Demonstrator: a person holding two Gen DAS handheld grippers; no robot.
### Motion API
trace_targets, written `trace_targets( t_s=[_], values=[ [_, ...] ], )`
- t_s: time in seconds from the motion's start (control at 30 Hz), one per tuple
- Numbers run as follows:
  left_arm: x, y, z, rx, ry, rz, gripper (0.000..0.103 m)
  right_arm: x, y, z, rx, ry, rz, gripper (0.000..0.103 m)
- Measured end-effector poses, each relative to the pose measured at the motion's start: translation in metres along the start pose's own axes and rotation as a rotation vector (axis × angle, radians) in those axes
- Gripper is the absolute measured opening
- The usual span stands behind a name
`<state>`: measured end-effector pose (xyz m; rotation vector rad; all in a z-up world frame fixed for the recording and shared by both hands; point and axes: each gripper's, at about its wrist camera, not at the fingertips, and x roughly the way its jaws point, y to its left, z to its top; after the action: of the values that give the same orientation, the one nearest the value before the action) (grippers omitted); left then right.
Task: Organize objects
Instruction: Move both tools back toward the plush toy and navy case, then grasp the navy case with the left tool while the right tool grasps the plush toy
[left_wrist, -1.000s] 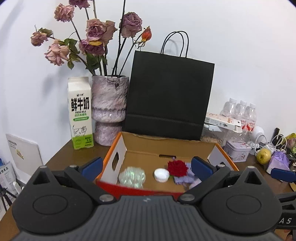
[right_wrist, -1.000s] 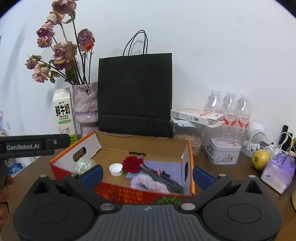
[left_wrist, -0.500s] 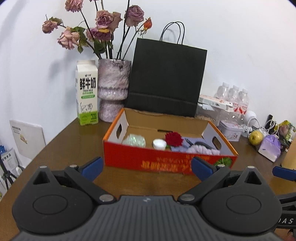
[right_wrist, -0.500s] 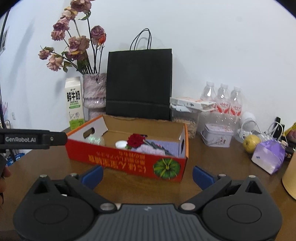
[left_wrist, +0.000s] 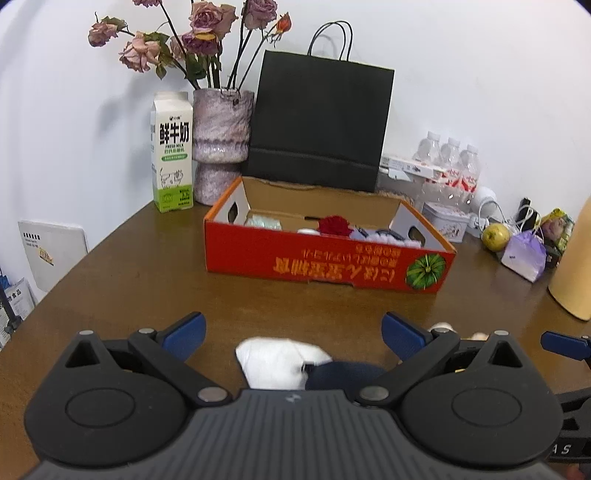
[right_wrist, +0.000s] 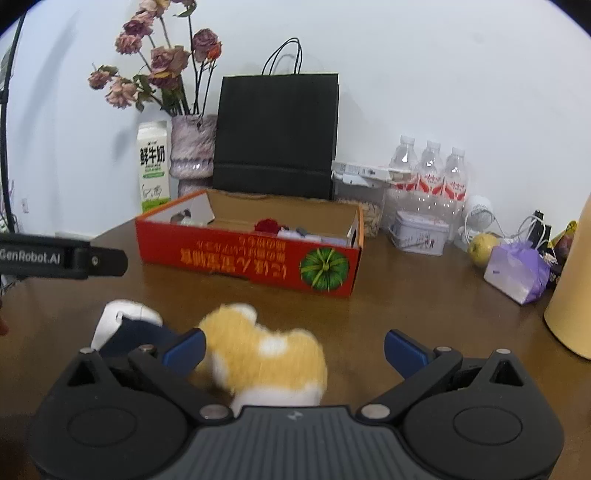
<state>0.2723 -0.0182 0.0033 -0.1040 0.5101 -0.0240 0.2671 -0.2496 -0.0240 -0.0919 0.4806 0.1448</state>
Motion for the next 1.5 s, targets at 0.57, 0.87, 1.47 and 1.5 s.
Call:
trace_targets(
  t_s=[0.57,0.87,1.47,1.5],
  values=[
    [-0.014,-0.009,-0.045,0.026,0.042,-0.021,0.103,-0.003,0.009,-0.033,-0.019,0.038,-0.002,0.098],
    [-0.016,-0.011,-0.051,0.021,0.015,-0.041,0.103,0.004,0.007,-0.032,-0.003,0.076,0.036,0.068],
    [-0.016,-0.007,-0.056,0.006,0.006,-0.059,0.103,-0.002,0.003,-0.034,0.028,0.04,0.022,0.049],
    [-0.016,-0.007,-0.057,0.007,0.006,-0.06,0.103,-0.004,0.003,-0.034,0.031,0.031,0.018,0.049]
  ],
)
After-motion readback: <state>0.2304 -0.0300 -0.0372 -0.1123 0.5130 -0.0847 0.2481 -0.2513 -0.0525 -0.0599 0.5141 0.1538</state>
